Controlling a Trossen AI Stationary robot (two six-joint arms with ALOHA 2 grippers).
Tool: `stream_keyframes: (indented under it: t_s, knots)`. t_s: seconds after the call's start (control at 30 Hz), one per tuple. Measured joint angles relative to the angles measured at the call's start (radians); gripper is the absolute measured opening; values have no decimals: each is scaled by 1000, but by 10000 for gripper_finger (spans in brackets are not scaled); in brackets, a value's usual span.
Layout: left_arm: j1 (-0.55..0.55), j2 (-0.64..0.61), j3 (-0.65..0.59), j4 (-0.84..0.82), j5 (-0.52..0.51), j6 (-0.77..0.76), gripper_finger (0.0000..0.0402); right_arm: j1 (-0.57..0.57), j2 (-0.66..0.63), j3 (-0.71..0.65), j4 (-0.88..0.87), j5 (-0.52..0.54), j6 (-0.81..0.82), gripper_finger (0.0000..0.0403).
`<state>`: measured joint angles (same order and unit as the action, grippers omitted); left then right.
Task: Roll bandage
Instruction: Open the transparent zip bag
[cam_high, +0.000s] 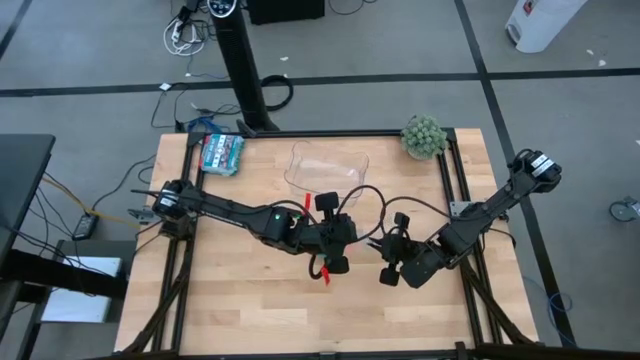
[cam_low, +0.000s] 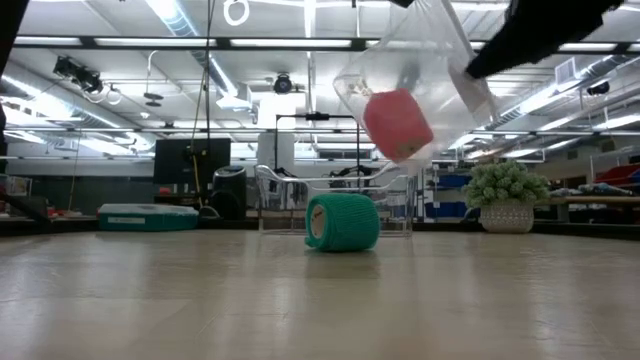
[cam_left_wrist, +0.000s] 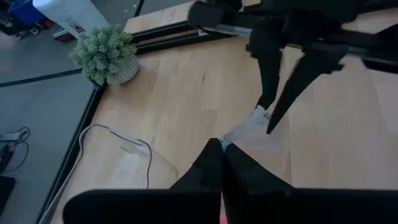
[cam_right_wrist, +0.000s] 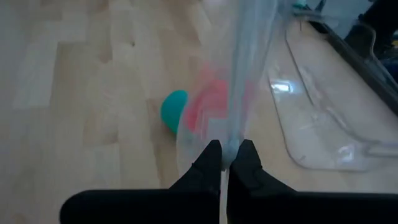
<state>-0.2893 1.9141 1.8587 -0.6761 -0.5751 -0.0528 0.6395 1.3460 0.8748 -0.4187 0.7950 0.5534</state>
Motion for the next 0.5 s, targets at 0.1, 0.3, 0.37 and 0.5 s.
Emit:
stream_keyframes:
  t_s: [0.1, 0.3, 0.37, 0.5]
  knots:
    - [0, 0, 0, 0, 0, 0, 0, 11, 0, -34, 14, 1, 36, 0]
    - [0, -1, 0, -2, 8, -6, 0, 37, 1, -80, 15, -2, 89, 0]
    - [0, -2, 0, -3, 17, -10, 0, 45, 1, -80, 10, 6, 82, 1]
    - [-7, -2, 1, -22, 46, -38, 0, 66, -9, -53, -1, -26, 32, 27]
